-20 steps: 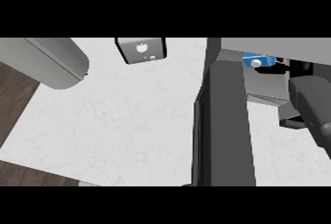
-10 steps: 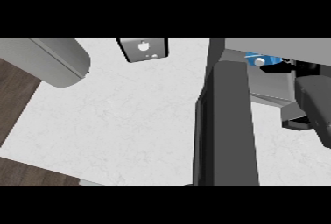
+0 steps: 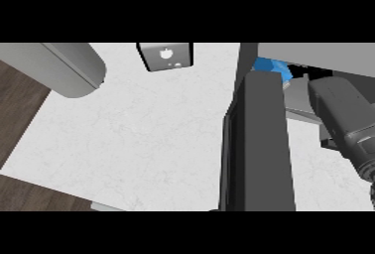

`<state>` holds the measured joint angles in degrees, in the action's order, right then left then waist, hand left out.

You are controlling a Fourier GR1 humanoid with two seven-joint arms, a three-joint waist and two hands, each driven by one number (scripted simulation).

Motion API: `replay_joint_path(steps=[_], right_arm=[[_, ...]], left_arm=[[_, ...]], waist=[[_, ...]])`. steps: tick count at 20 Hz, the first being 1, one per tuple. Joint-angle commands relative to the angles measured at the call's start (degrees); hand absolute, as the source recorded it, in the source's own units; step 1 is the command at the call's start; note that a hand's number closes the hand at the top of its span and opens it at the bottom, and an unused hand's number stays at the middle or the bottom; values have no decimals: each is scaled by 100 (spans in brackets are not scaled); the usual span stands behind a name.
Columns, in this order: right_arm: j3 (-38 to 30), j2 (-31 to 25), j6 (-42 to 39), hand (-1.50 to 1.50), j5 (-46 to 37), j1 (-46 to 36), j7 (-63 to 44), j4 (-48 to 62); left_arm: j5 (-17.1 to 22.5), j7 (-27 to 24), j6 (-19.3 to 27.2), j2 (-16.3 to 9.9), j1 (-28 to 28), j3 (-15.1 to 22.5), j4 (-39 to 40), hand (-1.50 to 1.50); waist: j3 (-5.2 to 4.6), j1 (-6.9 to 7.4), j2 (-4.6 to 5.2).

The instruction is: Pick up the milk, place it into the microwave and close the microwave

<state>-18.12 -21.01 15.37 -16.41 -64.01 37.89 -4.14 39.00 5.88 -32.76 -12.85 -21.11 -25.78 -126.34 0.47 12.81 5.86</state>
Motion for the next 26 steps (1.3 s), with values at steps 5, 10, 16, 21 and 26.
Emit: replay_joint_path(steps=[5,10,16,21,26], right_arm=[[134,529,521,-150,-157,-493,-640,89],[128,785,742,-150,-173,-615,-634,7],[-11,925,906,-150,-92,-636,-470,-117],[-267,942,1304,-150,97,-597,-446,-214],[-114,592,715,-150,-79,-325,-226,-121]], left_arm=[[-98,14,-7,-8,142,72,183,-150],[-185,105,-49,-9,110,192,189,-150],[-306,44,-156,89,148,322,403,-150],[-459,16,-182,267,35,454,355,-150],[-837,-71,-252,440,9,575,559,-150]], waist=[[-26,22,-56],[-19,-83,-95],[-23,-286,-159],[-25,-400,-227],[-32,-635,-280]])
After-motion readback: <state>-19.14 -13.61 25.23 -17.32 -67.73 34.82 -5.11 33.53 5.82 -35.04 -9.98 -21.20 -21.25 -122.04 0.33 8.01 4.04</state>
